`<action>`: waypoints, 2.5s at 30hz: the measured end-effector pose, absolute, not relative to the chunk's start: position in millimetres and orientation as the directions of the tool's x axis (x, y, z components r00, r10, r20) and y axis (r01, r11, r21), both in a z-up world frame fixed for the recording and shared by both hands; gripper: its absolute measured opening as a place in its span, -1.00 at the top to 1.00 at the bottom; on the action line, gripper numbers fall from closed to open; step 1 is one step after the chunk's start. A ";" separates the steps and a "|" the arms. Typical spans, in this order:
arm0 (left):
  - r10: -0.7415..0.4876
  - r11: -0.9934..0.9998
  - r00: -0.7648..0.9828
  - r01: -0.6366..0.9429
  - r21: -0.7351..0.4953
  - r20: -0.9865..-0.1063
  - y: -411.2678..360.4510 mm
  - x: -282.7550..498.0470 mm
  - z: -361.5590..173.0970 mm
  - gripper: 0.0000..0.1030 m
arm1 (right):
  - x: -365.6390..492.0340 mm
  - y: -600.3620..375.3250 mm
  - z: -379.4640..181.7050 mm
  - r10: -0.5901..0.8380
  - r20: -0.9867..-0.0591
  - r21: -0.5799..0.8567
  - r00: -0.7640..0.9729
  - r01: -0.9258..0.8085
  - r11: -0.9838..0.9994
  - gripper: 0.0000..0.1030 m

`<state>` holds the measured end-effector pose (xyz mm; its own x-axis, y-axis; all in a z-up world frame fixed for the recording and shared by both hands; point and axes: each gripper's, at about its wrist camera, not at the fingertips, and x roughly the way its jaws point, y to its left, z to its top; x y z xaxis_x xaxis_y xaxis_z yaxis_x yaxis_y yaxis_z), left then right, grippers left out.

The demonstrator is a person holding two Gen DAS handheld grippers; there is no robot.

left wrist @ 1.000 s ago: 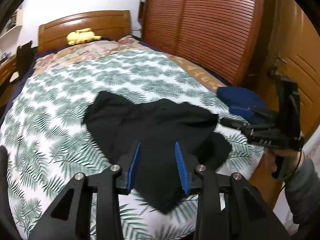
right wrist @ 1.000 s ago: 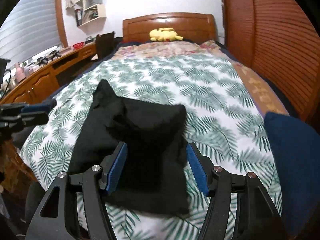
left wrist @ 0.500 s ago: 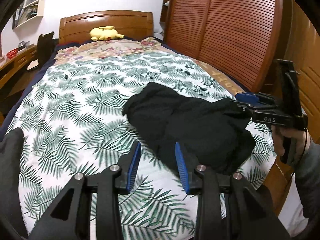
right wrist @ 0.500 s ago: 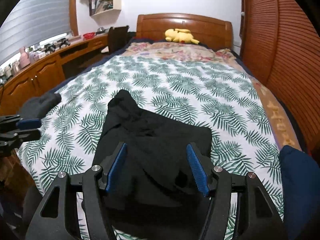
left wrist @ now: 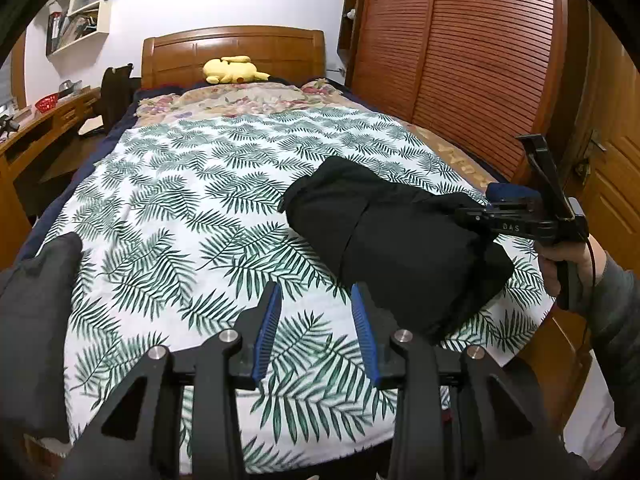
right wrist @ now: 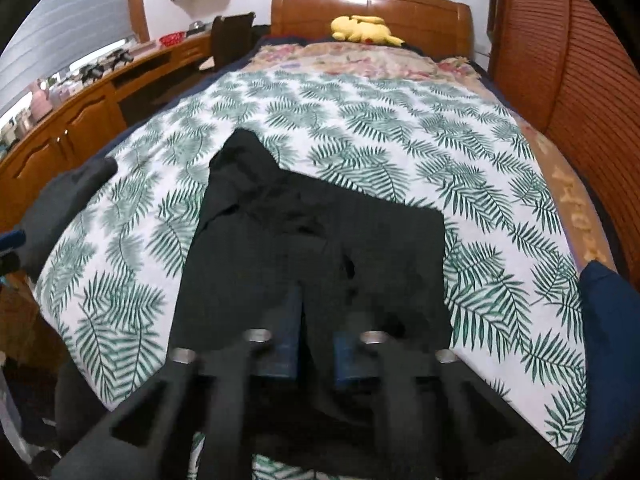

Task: Fold large clothes

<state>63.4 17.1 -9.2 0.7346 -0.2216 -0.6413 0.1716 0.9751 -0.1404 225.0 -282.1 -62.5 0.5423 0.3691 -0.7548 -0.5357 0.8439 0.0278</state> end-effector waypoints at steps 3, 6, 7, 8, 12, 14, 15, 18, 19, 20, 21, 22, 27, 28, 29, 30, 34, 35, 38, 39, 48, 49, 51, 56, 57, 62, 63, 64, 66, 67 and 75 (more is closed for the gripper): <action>-0.218 0.976 0.748 0.168 -0.139 -0.627 18.6 46.3 -8.0 0.32 | 209.6 -282.9 -60.2 0.364 -0.752 0.008 0.549 -0.544 0.839 0.95; -0.217 0.976 0.752 0.162 -0.144 -0.622 19.4 34.5 -10.6 0.32 | 195.6 -287.5 -56.5 0.370 -0.733 0.005 0.571 -0.540 0.842 0.97; -0.215 0.977 0.752 0.160 -0.144 -0.623 18.7 32.1 -12.6 0.32 | 191.4 -290.6 -54.9 0.375 -0.722 0.007 0.582 -0.537 0.844 0.98; -0.214 0.977 0.751 0.158 -0.144 -0.625 17.4 31.2 -14.1 0.32 | 188.4 -293.1 -53.7 0.382 -0.712 0.011 0.590 -0.534 0.845 0.98; -0.206 0.979 0.742 0.155 -0.135 -0.638 7.4 35.0 -16.7 0.31 | 176.5 -310.5 -46.8 0.383 -0.660 -0.001 0.646 -0.511 0.860 0.99; -0.197 0.980 0.738 0.152 -0.125 -0.646 -2.8 40.6 -16.3 0.31 | 173.0 -326.0 -41.5 0.368 -0.625 -0.019 0.689 -0.484 0.875 1.00; -0.194 0.981 0.737 0.151 -0.122 -0.648 -7.4 41.6 -15.4 0.31 | 173.1 -333.2 -40.8 0.362 -0.618 -0.020 0.698 -0.475 0.880 1.00; -0.187 0.982 0.734 0.159 -0.103 -0.652 -28.1 48.9 -11.7 0.31 | 177.1 -361.1 -54.7 0.332 -0.640 -0.009 0.693 -0.439 0.898 1.00; -0.184 0.982 0.734 0.162 -0.094 -0.653 -34.6 50.8 -11.0 0.31 | 178.1 -369.3 -64.9 0.320 -0.656 -0.007 0.684 -0.429 0.903 1.00; -0.181 0.982 0.732 0.168 -0.083 -0.657 -42.7 53.5 -10.7 0.31 | 179.4 -376.1 -76.5 0.316 -0.676 0.002 0.665 -0.427 0.904 1.00; -0.181 0.982 0.729 0.175 -0.075 -0.660 -50.4 56.6 -11.0 0.31 | 180.1 -383.3 -91.5 0.322 -0.698 0.022 0.640 -0.430 0.903 1.00; -0.180 0.981 0.727 0.179 -0.071 -0.663 -54.9 58.0 -10.7 0.31 | 180.3 -388.2 -101.4 0.328 -0.709 0.040 0.625 -0.429 0.902 1.00; -0.193 0.977 0.717 0.206 -0.061 -0.670 -81.8 81.5 -16.0 0.31 | 176.1 -400.9 -119.3 0.382 -0.706 0.118 0.596 -0.433 0.894 0.99; -0.196 0.976 0.714 0.210 -0.062 -0.672 -85.3 86.3 -17.5 0.30 | 174.1 -401.9 -118.9 0.385 -0.704 0.121 0.597 -0.433 0.893 0.99; -0.202 0.974 0.709 0.219 -0.062 -0.676 -90.5 94.6 -20.1 0.30 | 172.9 -402.7 -118.6 0.387 -0.702 0.121 0.598 -0.435 0.892 0.99; -0.205 0.973 0.705 0.224 -0.060 -0.679 -93.2 99.7 -22.3 0.30 | 171.3 -403.1 -118.6 0.387 -0.702 0.121 0.598 -0.436 0.892 0.99; -0.226 0.965 0.689 0.253 -0.063 -0.689 -103.6 125.9 -32.7 0.30 | 169.7 -402.4 -119.9 0.358 -0.710 0.096 0.606 -0.421 0.902 0.74; -0.229 0.964 0.686 0.257 -0.064 -0.691 -105.6 131.8 -34.6 0.30 | 170.1 -402.8 -120.0 0.350 -0.710 0.096 0.611 -0.409 0.908 0.53; -0.242 0.959 0.678 0.274 -0.066 -0.694 -106.7 152.1 -40.0 0.30 | 172.9 -404.3 -122.8 0.353 -0.713 0.126 0.606 -0.385 0.914 0.08; -0.244 0.958 0.677 0.278 -0.065 -0.694 -106.0 156.3 -41.5 0.30 | 173.9 -404.0 -123.7 0.352 -0.713 0.132 0.606 -0.377 0.917 0.06; -0.251 0.951 0.654 0.304 -0.056 -0.714 -100.1 224.5 -63.6 0.29 | 187.3 -405.8 -126.3 0.289 -0.711 0.112 0.641 -0.303 0.946 -0.50; -0.251 0.951 0.649 0.305 -0.057 -0.718 -99.1 235.6 -68.6 0.29 | 189.8 -406.4 -127.3 0.287 -0.714 0.114 0.639 -0.299 0.947 -0.53; -0.253 0.949 0.640 0.308 -0.060 -0.725 -98.0 251.4 -75.8 0.29 | 192.9 -411.0 -132.6 0.312 -0.722 0.154 0.618 -0.296 0.943 -0.54; -0.236 0.952 0.617 0.302 -0.051 -0.750 -95.7 299.4 -97.9 0.29 | 198.9 -408.8 -149.0 0.326 -0.748 0.183 0.578 -0.292 0.939 -0.54; -0.245 0.950 0.610 0.306 -0.061 -0.753 -94.7 309.7 -102.7 0.29 | 199.5 -407.6 -152.2 0.327 -0.749 0.185 0.576 -0.291 0.938 -0.54; -0.238 0.952 0.593 0.301 -0.063 -0.769 -93.8 344.0 -120.7 0.28 | 201.1 -405.7 -163.2 0.338 -0.747 0.199 0.572 -0.293 0.935 -0.54; -0.239 0.953 0.589 0.297 -0.068 -0.772 -92.9 349.4 -124.4 0.28 | 201.2 -405.8 -164.4 0.342 -0.746 0.203 0.571 -0.293 0.934 -0.54; -0.239 0.953 0.587 0.295 -0.070 -0.774 -92.6 353.1 -126.4 0.28 | 201.8 -405.9 -165.8 0.346 -0.746 0.207 0.569 -0.295 0.933 -0.54; -0.234 0.954 0.583 0.290 -0.069 -0.778 -92.4 362.1 -132.0 0.27 | 202.5 -406.0 -167.9 0.351 -0.746 0.213 0.566 -0.297 0.931 -0.54; -0.231 0.954 0.580 0.291 -0.066 -0.781 -93.0 365.6 -134.7 0.24 | 202.0 -405.9 -168.4 0.353 -0.745 0.215 0.566 -0.297 0.930 -0.54; -0.215 0.961 0.571 0.269 -0.067 -0.793 -91.4 380.8 -150.4 -0.03 | 204.2 -404.5 -171.5 0.366 -0.744 0.227 0.560 -0.304 0.925 -0.55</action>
